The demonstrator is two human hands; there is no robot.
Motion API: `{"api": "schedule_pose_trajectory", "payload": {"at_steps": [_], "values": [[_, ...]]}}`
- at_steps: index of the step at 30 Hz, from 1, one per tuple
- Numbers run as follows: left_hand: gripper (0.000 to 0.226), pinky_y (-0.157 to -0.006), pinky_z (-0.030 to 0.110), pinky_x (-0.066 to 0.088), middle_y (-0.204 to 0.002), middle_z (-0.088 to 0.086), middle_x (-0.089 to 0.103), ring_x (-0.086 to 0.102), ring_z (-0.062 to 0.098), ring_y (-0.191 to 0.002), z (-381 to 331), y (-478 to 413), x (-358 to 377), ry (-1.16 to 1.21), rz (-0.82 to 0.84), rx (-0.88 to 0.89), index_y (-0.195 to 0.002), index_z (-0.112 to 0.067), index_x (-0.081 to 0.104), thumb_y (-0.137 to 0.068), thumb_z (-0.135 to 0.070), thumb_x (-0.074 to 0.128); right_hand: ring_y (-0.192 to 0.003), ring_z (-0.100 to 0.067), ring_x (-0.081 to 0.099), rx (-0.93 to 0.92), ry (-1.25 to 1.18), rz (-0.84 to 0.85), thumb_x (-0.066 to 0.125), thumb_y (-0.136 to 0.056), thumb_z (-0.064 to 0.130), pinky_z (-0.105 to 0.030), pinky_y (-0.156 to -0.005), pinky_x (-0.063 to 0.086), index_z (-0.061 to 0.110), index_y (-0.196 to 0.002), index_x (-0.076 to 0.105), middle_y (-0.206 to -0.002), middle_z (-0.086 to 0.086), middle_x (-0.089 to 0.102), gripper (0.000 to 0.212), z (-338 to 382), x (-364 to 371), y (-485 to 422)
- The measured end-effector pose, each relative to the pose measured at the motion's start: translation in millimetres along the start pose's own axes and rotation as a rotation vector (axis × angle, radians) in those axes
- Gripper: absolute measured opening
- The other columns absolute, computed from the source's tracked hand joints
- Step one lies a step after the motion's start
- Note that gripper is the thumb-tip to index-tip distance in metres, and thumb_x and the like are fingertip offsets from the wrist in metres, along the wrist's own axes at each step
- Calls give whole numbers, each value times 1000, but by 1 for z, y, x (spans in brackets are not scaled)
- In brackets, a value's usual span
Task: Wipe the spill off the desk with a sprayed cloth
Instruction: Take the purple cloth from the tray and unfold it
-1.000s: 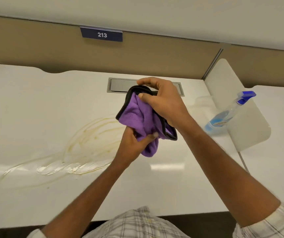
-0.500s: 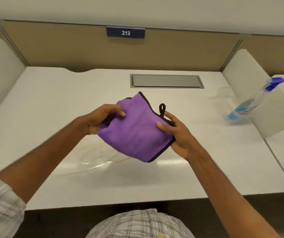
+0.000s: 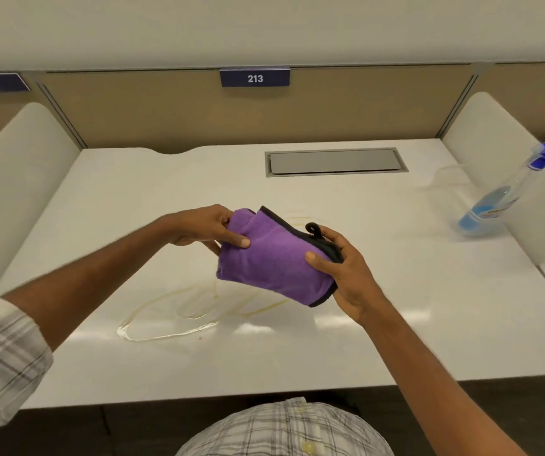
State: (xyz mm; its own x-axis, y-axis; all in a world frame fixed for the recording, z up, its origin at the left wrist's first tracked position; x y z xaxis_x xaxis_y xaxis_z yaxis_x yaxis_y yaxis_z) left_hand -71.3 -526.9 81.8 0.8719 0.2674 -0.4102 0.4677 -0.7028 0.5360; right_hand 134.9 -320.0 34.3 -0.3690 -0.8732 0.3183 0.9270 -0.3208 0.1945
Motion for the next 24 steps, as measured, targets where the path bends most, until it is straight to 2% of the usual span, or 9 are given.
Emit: {"api": "schedule_pose_trajectory", "payload": {"at_steps": [3, 6, 11, 14, 16, 17, 19, 22, 24], "values": [[40, -76, 35, 66, -105, 4, 83, 78, 27, -104, -21, -8, -6, -38, -58, 28, -122, -15, 75, -85, -24, 85, -120, -8, 68, -62, 46, -15, 84, -77, 16, -25, -96, 59, 25, -130, 67, -129, 11, 73, 57, -6, -12, 1], [31, -79, 30, 63, -112, 1, 81, 77, 20, -105, -46, -15, -8, -117, 1, 67, -122, -23, 75, -93, -32, 77, -126, -11, 66, -76, 80, -30, 87, -76, 22, -30, -104, 56, 28, -133, 66, -134, 10, 70, 61, -15, -32, 2], [14, -76, 16, 54, -106, -15, 77, 71, 0, -92, -88, -25, 18, -236, 125, 156, -113, -30, 72, -104, -33, 62, -123, -17, 66, -145, 496, -2, 87, -83, 36, -22, -93, 58, 38, -130, 64, -132, 31, 60, 53, -10, -68, -2], [12, -77, 18, 53, -107, -11, 74, 66, 0, -88, -120, -36, 33, -411, 151, 201, -111, -31, 70, -104, -35, 61, -141, -6, 48, -375, 801, -23, 79, -86, 50, -14, -105, 45, 33, -144, 53, -158, 19, 43, 66, 20, -77, -17], [11, -77, 18, 53, -107, -9, 74, 64, 2, -87, -142, -42, 37, -503, 155, 217, -111, -34, 69, -103, -35, 62, -144, -4, 41, -537, 899, 37, 75, -90, 50, -12, -113, 36, 28, -147, 51, -159, 10, 43, 66, 42, -74, -29], [10, -76, 16, 52, -107, -9, 74, 63, 1, -85, -152, -45, 37, -525, 157, 217, -110, -36, 70, -103, -35, 62, -138, -5, 48, -582, 908, 46, 76, -90, 47, -16, -112, 42, 25, -143, 53, -153, 8, 50, 62, 51, -72, -36], [12, -75, 15, 53, -106, -10, 75, 65, -2, -84, -166, -49, 36, -513, 176, 206, -111, -33, 72, -103, -34, 64, -114, -2, 63, -607, 849, 9, 79, -90, 38, -25, -97, 55, 24, -133, 57, -132, 12, 61, 51, 63, -70, -47], [17, -76, 20, 57, -108, -5, 77, 71, 4, -92, -173, -53, 33, -380, 198, 181, -114, -28, 74, -103, -35, 64, -91, -3, 68, -561, 712, -22, 81, -89, 28, -22, -81, 61, 32, -130, 53, -109, 20, 65, 50, 72, -76, -56], [23, -76, 27, 61, -113, 4, 76, 74, 13, -97, -171, -55, 32, -273, 209, 135, -117, -28, 74, -104, -39, 59, -86, -6, 67, -654, 697, -52, 80, -91, 23, -22, -80, 60, 24, -130, 59, -107, 12, 68, 44, 77, -85, -57]]}}
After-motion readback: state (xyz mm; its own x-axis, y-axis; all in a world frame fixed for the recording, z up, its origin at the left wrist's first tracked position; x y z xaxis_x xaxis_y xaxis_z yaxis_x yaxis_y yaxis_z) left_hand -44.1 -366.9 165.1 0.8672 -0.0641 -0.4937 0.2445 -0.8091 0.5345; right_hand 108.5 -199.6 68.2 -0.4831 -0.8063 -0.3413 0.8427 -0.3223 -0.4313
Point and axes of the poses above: each hand's wrist, its own y-axis away from the middle knuckle, its own x-axis out of the palm, z = x × y, the point moved 2 cm from there along -y, towards the middle knuckle
